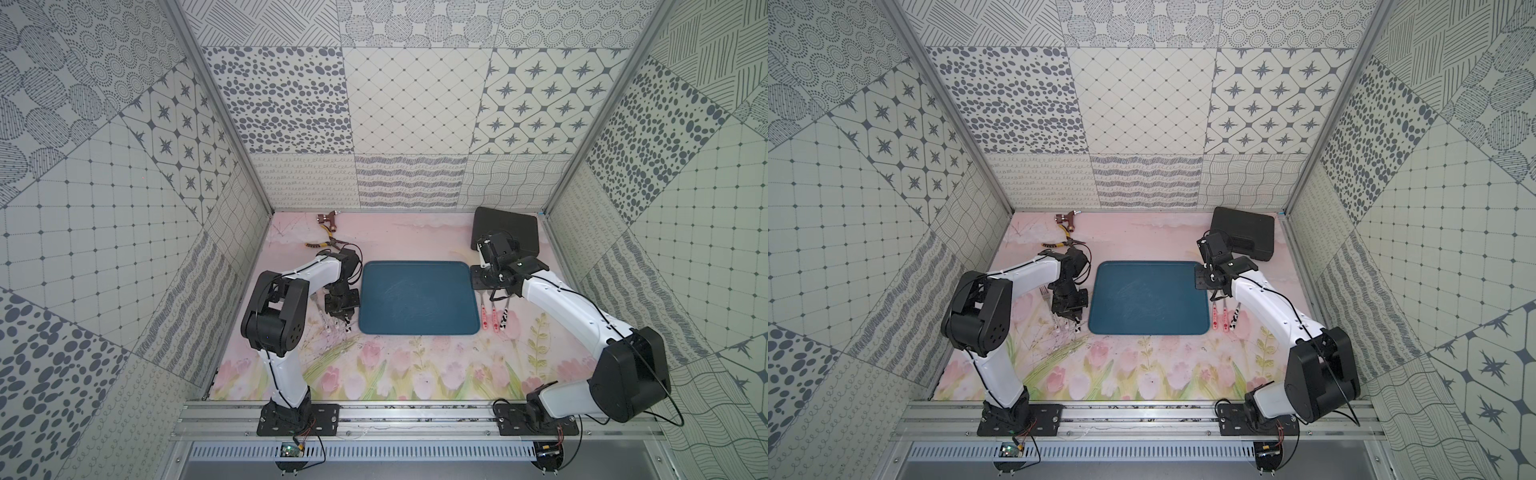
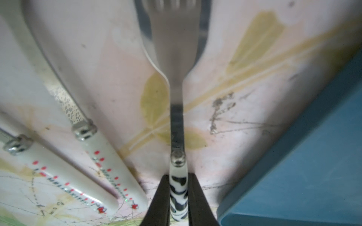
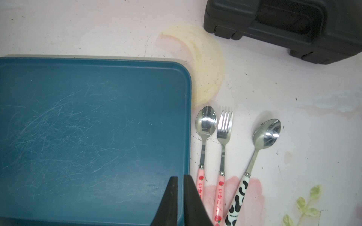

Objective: Set the spoon and fork side by side
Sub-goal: Pick up the fork at the center of the board.

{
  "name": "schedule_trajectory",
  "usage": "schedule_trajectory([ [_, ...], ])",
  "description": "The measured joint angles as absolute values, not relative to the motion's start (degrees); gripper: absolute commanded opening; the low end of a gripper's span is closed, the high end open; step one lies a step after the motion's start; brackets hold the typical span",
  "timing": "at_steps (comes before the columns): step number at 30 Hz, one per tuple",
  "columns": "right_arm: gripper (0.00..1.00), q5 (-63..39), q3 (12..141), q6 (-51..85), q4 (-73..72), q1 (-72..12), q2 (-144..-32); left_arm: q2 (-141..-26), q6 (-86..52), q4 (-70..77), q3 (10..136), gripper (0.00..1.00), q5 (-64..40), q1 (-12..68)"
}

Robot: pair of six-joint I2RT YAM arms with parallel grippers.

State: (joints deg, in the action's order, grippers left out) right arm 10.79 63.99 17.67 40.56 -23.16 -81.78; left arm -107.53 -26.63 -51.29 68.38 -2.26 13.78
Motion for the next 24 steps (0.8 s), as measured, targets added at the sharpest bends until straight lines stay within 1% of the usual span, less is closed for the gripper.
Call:
schedule_trajectory([
  [5, 0.11, 10.79, 63.99, 17.69, 40.49, -23.16, -81.76, -106.89, -26.68, -50.35, 67.42, 0.0, -1.65, 14.33],
  [14, 0.1, 10.76, 63.81, 17.87, 40.38, -23.16, -81.76, -106.21, -26.87, -50.74, 68.82, 0.0, 2.76, 16.67],
  [24, 0.09, 10.72, 62.87, 18.11, 40.03, -23.16, -81.71, -104.9, -27.11, -52.31, 73.28, 0.0, 6.39, 18.94],
])
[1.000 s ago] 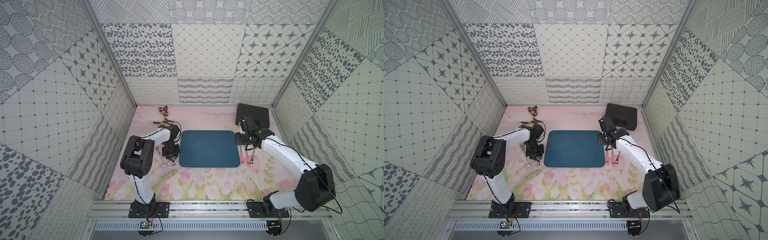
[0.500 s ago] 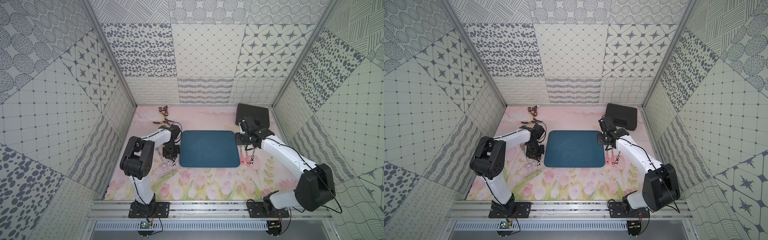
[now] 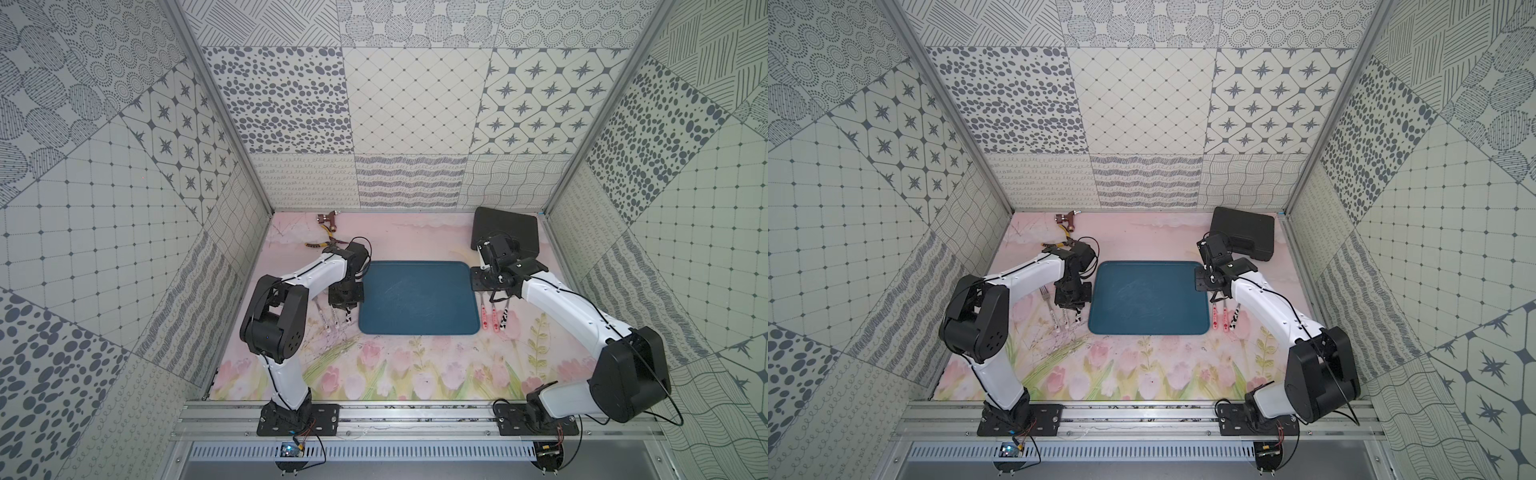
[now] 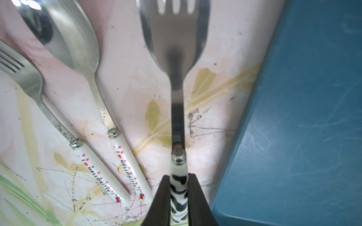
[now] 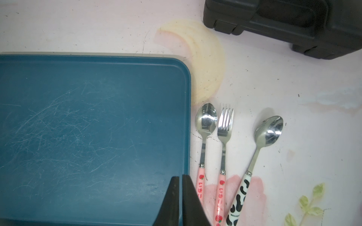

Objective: Set the spoon and fork side by side
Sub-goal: Pick up the fork at the center of the board, then place the fork on the tray.

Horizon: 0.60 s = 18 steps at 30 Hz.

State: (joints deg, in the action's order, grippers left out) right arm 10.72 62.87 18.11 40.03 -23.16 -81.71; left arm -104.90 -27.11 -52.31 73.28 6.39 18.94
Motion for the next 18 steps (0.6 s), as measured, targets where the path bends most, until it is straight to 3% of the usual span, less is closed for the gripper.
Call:
schedule_trajectory([
  [9, 0.09, 10.79, 61.91, 18.37, 39.53, -23.16, -80.79, -105.38, -28.58, -56.73, 82.21, 0.0, 4.69, 23.55],
  [18, 0.09, 11.03, 61.8, 18.68, 39.42, -23.16, -80.14, -113.49, -30.79, -59.37, 91.35, 0.0, 2.72, 29.32],
])
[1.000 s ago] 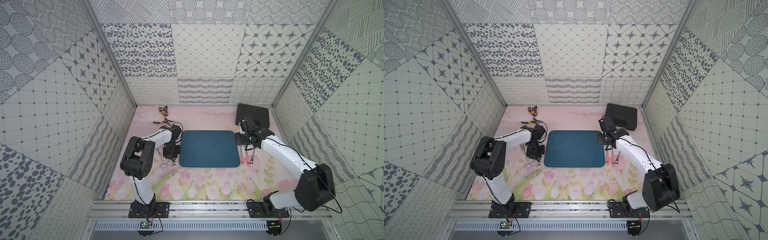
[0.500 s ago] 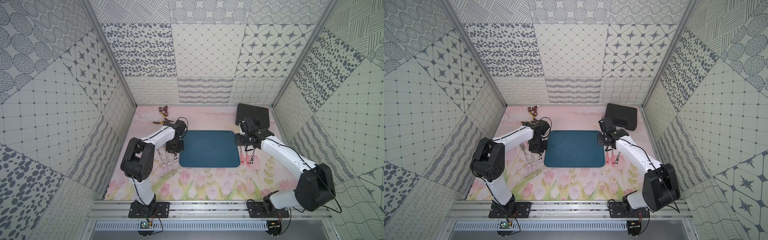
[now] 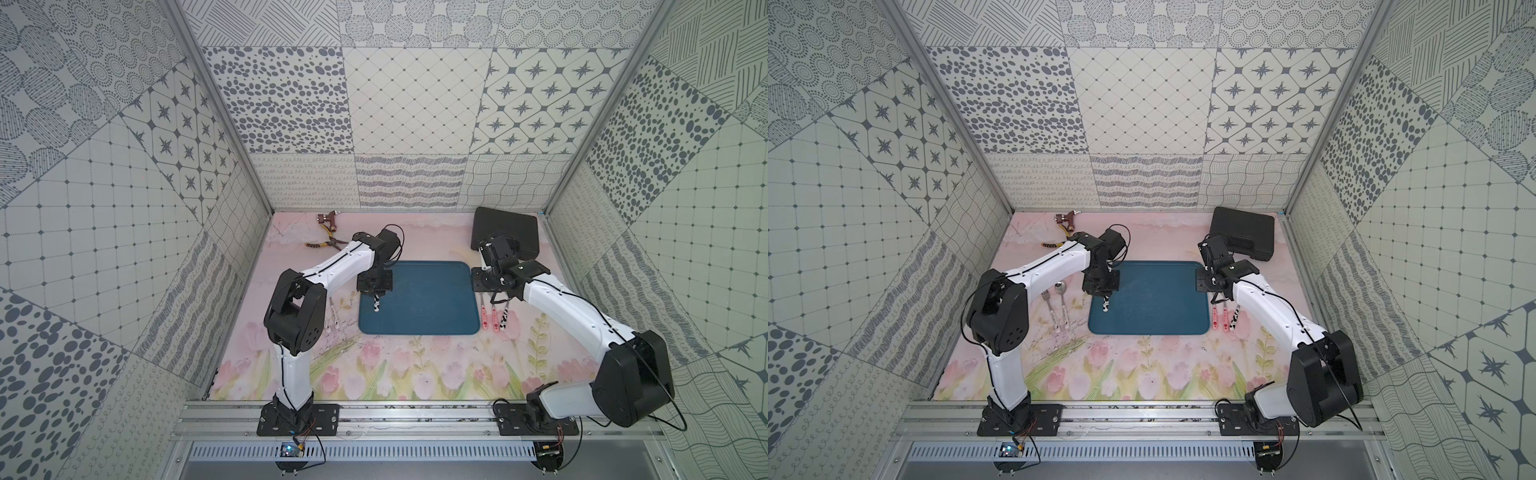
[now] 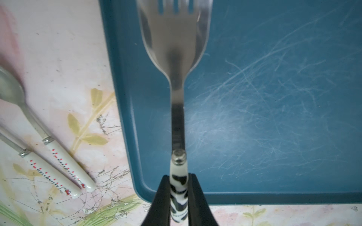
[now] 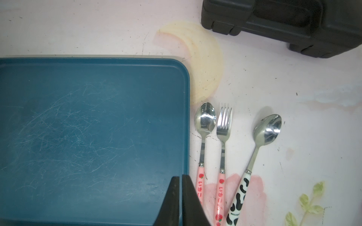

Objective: Set the spoon and fork side by side
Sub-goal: Place the fork on the tray.

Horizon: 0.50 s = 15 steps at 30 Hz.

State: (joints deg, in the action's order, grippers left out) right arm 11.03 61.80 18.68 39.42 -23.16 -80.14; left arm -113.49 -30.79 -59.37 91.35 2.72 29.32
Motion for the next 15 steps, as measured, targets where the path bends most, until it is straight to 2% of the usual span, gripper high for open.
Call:
schedule_trajectory([
  [15, 0.09, 12.1, 60.99, 18.65, 39.18, -23.16, -78.67, -118.28, -32.21, -59.44, 88.23, 0.0, 2.72, 29.98],
])
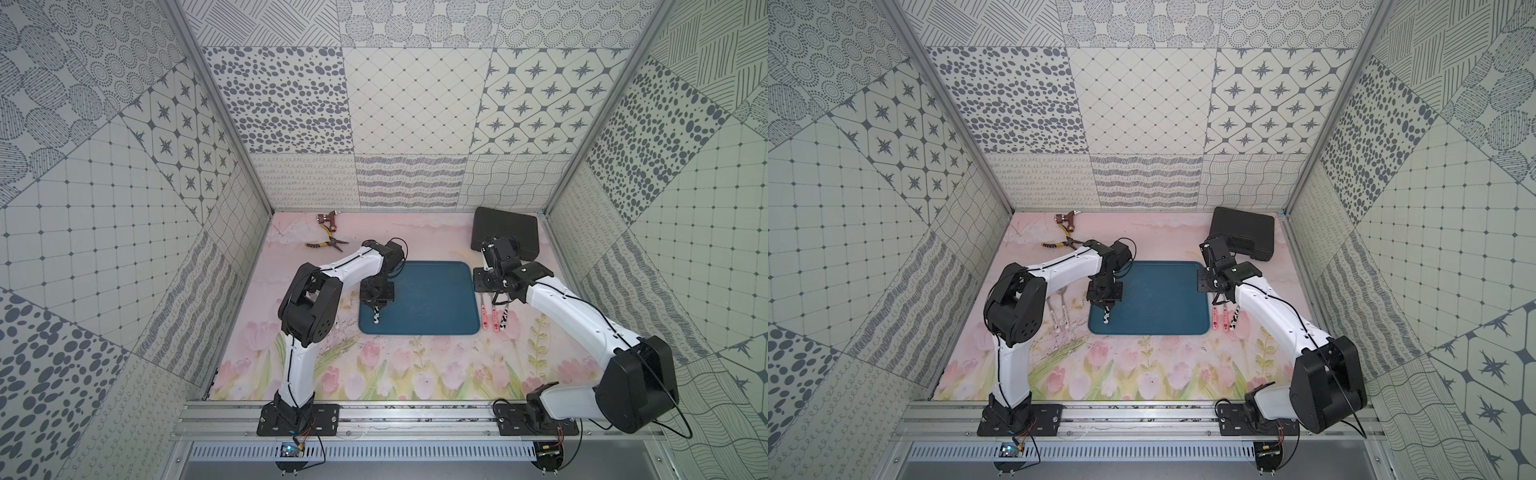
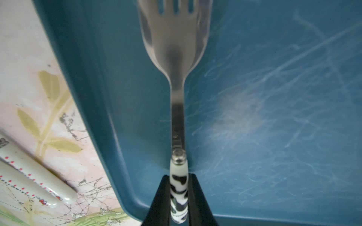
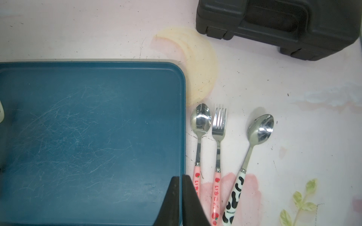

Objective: Set the spoon and fork side by side
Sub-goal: Place the fork on the tray.

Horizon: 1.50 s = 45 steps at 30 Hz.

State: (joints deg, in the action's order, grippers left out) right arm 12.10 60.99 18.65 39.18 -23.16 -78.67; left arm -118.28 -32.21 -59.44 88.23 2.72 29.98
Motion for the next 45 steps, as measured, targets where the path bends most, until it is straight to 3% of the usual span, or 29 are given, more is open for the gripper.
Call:
schedule_trajectory([
  [20, 0.1, 12.53, 60.88, 18.65, 39.22, -23.14, -78.39, -122.08, -31.38, -60.66, 92.75, 0.01, 2.7, 29.95],
  [28, 0.14, 13.04, 60.84, 18.65, 39.22, -23.14, -77.93, -121.54, -31.94, -60.05, 91.66, 0.24, 2.66, 29.95],
  [34, 0.16, 13.15, 60.84, 18.68, 39.22, -23.14, -77.93, -120.7, -32.82, -59.55, 90.5, 0.35, 2.9, 29.95],
  [40, 0.18, 13.76, 60.84, 18.65, 39.22, -23.14, -77.91, -120.4, -33.17, -59.79, 90.54, 0.4, 3.2, 29.95],
  [43, 0.29, 15.84, 60.84, 19.22, 39.81, -22.87, -77.87, -120.22, -33.19, -59.72, 91.31, 0.42, 3.18, 29.95],
  [45, 0.3, 17.08, 60.84, 20.69, 41.17, -21.39, -77.91, -119.39, -33.19, -59.79, 92.2, 0.44, 3.18, 29.95],
])
